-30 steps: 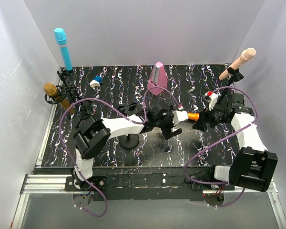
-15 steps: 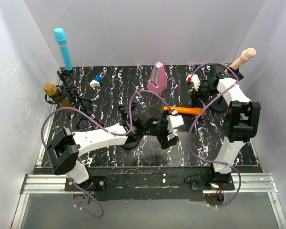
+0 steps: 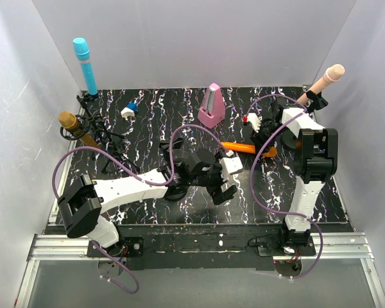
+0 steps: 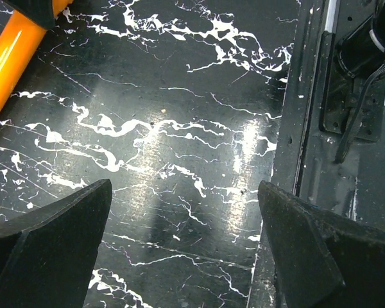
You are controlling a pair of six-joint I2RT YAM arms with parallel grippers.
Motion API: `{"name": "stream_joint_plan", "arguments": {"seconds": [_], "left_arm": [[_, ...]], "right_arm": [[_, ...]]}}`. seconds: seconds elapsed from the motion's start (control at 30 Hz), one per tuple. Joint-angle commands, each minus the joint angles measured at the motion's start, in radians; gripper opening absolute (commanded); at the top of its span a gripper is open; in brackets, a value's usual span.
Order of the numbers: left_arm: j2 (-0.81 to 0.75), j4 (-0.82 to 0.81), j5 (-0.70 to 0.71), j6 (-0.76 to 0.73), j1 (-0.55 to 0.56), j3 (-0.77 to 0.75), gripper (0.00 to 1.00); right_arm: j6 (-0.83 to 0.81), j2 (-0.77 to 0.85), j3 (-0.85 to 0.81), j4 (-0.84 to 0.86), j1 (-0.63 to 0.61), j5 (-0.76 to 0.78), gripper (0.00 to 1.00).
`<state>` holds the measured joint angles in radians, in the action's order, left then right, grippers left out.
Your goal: Attach the microphones to the stand
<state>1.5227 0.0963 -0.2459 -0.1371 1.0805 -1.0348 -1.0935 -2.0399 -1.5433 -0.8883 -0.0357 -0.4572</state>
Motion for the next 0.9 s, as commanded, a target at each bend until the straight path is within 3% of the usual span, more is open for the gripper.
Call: {"name": "stream_joint_plan", "arguments": {"seconds": [0.0,0.33,0.6,0.87], "left_arm": [[-0.065,-0.023,0.019,0.048,0.009,0.015,0.98],[-0.087,-0.055,0.030,0.220,0.027,0.028,0.98],[-0.212,-0.032,0.026,0.298,0.038,0.085,0.98],[-0.217,0.054,-0.001,0.531,0.036,0.055,0.98]], "right_arm": [[-0.045,0.018,0.067,0.026,-0.020,0.060,0.50],[-0.111,0.191,0.327,0.107,-0.029,0.055,0.11],[-0.183,0.470,0.566,0.126,-0.029,-0.053,0.07],[-0.381,0.811,0.778,0.084,-0.065,-0.118,0.05]]}}
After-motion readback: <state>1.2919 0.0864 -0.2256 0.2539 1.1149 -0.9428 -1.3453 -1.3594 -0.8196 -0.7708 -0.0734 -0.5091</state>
